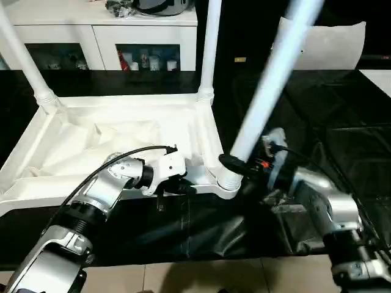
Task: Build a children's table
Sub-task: Insert table leg to table base
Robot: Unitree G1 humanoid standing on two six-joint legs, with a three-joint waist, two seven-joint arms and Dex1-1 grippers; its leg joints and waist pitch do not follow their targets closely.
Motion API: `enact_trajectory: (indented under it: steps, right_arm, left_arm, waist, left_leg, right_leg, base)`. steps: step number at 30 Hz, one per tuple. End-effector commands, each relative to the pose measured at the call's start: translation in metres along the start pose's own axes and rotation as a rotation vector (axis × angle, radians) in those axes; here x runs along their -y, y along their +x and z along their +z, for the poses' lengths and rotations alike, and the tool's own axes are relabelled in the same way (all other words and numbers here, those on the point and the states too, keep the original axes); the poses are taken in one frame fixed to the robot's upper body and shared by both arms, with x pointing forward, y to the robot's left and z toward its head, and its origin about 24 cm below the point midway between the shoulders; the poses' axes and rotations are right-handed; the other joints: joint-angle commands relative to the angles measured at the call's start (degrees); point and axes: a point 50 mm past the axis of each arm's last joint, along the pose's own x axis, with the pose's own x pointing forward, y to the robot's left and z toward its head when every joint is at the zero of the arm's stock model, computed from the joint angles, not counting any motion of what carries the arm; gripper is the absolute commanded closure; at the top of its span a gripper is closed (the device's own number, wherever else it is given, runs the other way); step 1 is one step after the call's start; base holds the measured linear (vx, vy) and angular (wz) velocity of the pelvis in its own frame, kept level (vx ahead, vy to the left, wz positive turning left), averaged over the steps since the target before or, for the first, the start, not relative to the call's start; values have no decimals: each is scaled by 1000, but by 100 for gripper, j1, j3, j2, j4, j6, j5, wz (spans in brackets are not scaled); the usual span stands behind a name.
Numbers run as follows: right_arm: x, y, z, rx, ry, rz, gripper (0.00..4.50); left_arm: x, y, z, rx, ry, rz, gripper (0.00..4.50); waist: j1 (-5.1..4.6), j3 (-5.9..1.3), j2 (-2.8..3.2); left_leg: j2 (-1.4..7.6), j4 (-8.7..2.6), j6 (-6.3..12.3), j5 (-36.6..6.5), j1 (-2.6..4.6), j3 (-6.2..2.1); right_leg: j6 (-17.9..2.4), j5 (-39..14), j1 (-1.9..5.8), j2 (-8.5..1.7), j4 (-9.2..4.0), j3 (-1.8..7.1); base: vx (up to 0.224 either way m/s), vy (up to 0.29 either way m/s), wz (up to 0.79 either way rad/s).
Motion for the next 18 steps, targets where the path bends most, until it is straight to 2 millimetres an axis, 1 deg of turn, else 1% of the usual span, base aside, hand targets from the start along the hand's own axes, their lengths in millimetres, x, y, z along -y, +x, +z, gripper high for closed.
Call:
enact_trajectory:
  steps: [1, 2, 3, 4, 5, 6, 7, 8, 9, 10, 11, 12, 14, 15, 16, 18]
  right_arm:
    - [3, -7, -18, -31, 53, -35, 261]
    - [2, -8, -20, -20, 56, -37, 261]
    - [2, -10, -22, -13, 45, -46, 261]
    - [1, -10, -23, -13, 38, -49, 261]
    - [1, -12, -25, -31, -12, -61, 261]
    - [2, -13, -29, -79, -90, -75, 261]
    - [2, -13, -31, -108, -133, -81, 261]
    - [3, -14, -31, -130, -165, -88, 261]
    - [4, -14, -31, -147, -192, -92, 261]
    - [4, -15, -31, -163, -213, -89, 261]
    - [5, -15, -31, -190, -238, -85, 261]
    - [5, -14, -32, -238, -274, -76, 261]
    - [5, -14, -35, -279, -291, -60, 261]
    - [5, -14, -36, -289, -289, -54, 261]
    - [5, -13, -37, -307, -284, -43, 261]
    - [6, -12, -42, -349, -279, -23, 261]
  left_arm:
    - [-2, 0, -1, -12, 2, 14, 450]
    - [-2, 0, -1, -11, 1, 16, 450]
    - [-3, 1, 0, -8, -1, 18, 450]
    - [-3, 1, 0, -8, -1, 19, 450]
    - [-3, 1, 0, -8, -1, 20, 450]
    - [-4, 1, 0, -9, -1, 20, 450]
    - [-4, 1, 0, -9, -2, 20, 450]
    - [-3, 1, 0, -10, -1, 19, 450]
    - [-3, 1, 0, -10, -1, 17, 450]
    - [-3, 2, 0, -10, 0, 15, 450]
    - [-3, 2, 0, -12, 2, 12, 450]
    - [-2, 2, 0, -15, 6, 5, 450]
    - [-2, 2, 0, -17, 10, -1, 450]
    - [-1, 2, -1, -18, 11, -3, 450]
    - [-1, 2, -1, -19, 13, -7, 450]
    - [-2, 1, 0, -24, 23, -20, 450]
  waist:
    - [34, -346, 34]
    - [36, -341, 53]
    - [46, -341, 85]
    - [48, -340, 84]
    - [49, -340, 83]
    - [55, -337, 116]
    - [52, -335, 103]
    - [44, -322, 117]
    - [35, -306, 109]
    - [32, -297, 134]
    - [26, -286, 117]
    - [18, -280, 120]
    - [-4, -272, 128]
    - [-18, -276, 131]
    - [-21, -279, 133]
    - [-40, -288, 137]
  left_leg:
    - [285, -454, 205, -771, -55, -36]
    - [288, -458, 202, -794, -52, -37]
    - [290, -458, 197, -822, -43, -38]
    - [291, -459, 196, -834, -42, -34]
    - [288, -465, 183, -847, -47, -40]
    - [286, -466, 166, -851, -52, -42]
    - [286, -468, 160, -874, -55, -39]
    - [275, -475, 136, -951, -50, -41]
    - [267, -484, 132, -1059, -43, -40]
    - [267, -489, 123, -1157, -36, -43]
    - [264, -499, 122, -1318, -14, -48]
    - [269, -511, 108, -1402, -12, -63]
    - [272, -530, 118, -1446, -9, -69]
    - [268, -540, 140, -1474, 6, -72]
    - [272, -539, 149, -1479, 13, -71]
    - [273, -538, 179, -1484, 5, -76]
  right_leg:
    - [-1419, -1205, 387, -464, -422, 258]
    - [-1399, -1289, 384, -467, -435, 258]
    - [-1387, -1347, 371, -470, -437, 258]
    - [-1369, -1364, 367, -469, -448, 259]
    - [-1364, -1372, 375, -468, -447, 258]
    - [-1352, -1358, 369, -464, -442, 255]
    - [-1337, -1382, 367, -467, -455, 251]
    - [-1297, -1503, 363, -457, -464, 249]
    - [-1239, -1718, 362, -450, -489, 250]
    - [-1208, -1886, 353, -458, -504, 253]
    - [-1114, -2227, 346, -457, -544, 248]
    - [-1045, -2405, 349, -456, -553, 246]
    - [-991, -2495, 348, -457, -568, 248]
    - [-972, -2555, 357, -461, -586, 249]
    - [-973, -2556, 348, -461, -589, 253]
    - [-1009, -2518, 346, -460, -590, 251]
  base:
    - [0, 0, 0]
    - [0, 0, 0]
    - [0, 0, 0]
    - [0, 0, 0]
    - [0, 0, 0]
    - [0, 0, 0]
    - [0, 0, 0]
    - [0, 0, 0]
    - [0, 0, 0]
    - [0, 0, 0]
    - [0, 0, 0]
    - [0, 0, 0]
    - [0, 0, 0]
    - [0, 0, 0]
    - [0, 0, 0]
    - [0, 0, 0]
